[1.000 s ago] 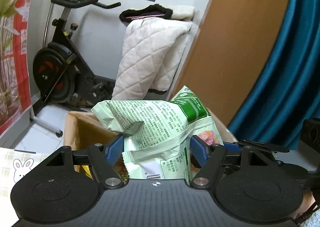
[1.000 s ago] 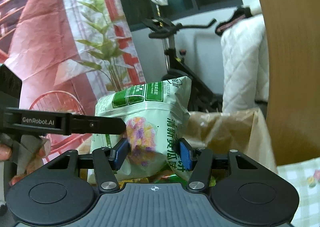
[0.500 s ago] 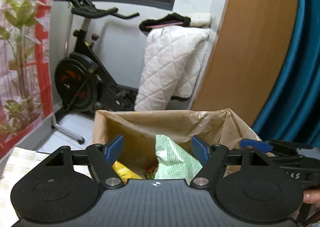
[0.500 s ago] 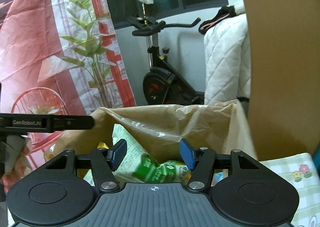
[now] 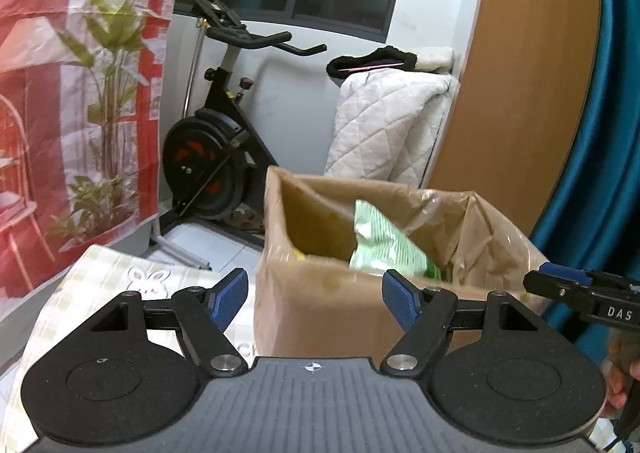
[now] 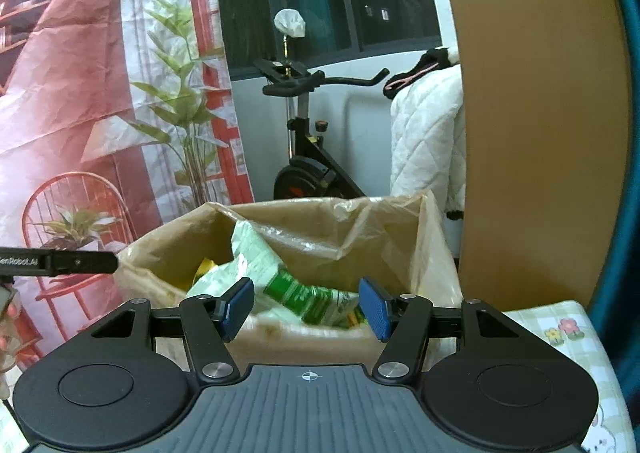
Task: Organize snacks
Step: 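Move both empty tools back down to the snack pile, then grasp the orange-wrapped bar with the left tool while the right tool approaches the red candy packet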
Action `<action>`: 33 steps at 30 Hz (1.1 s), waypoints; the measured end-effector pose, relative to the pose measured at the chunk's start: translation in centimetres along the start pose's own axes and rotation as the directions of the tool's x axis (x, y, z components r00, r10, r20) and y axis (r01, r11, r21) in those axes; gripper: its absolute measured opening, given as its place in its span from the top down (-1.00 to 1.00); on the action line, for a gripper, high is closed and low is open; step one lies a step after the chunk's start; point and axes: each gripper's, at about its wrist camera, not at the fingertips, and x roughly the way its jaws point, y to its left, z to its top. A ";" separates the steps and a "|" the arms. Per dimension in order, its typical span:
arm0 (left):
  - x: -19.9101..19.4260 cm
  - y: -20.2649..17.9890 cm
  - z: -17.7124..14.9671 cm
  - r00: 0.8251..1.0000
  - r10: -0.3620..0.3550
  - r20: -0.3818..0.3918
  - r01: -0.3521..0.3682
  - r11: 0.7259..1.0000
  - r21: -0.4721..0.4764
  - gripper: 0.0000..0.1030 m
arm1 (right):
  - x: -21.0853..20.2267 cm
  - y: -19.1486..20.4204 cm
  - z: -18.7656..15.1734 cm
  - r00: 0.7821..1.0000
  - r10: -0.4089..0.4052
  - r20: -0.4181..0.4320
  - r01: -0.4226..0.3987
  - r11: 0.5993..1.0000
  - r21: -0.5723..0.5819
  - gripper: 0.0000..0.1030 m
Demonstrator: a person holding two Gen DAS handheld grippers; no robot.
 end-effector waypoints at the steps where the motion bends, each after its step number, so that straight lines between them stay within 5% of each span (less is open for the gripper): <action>1: -0.3 0.0 -0.4 1.000 0.004 -0.001 -0.004 1.000 -0.002 -0.47 | -0.3 -0.1 -0.5 1.000 0.003 -0.002 -0.003 1.000 0.000 -0.07; 9: 0.0 0.4 -3.9 0.997 -0.012 -0.074 0.007 0.997 -0.075 -0.44 | -2.4 0.5 -3.2 1.000 0.025 0.000 -0.025 0.997 -0.071 -0.07; 18: 2.2 0.7 -7.5 0.981 -0.020 -0.191 0.002 0.995 -0.096 -0.30 | -1.3 -0.3 -7.8 0.991 0.029 -0.132 -0.032 0.999 -0.017 -0.04; 22: 3.3 0.9 -8.4 0.972 -0.014 -0.235 -0.005 0.997 -0.083 -0.28 | 0.0 -0.2 -10.1 0.975 0.081 -0.208 -0.078 0.997 0.025 0.13; 33: 7.7 0.2 -11.6 0.930 0.020 -0.368 -0.030 0.999 -0.022 -0.28 | 4.3 -0.3 -13.2 0.926 0.174 -0.336 -0.142 0.983 0.117 0.18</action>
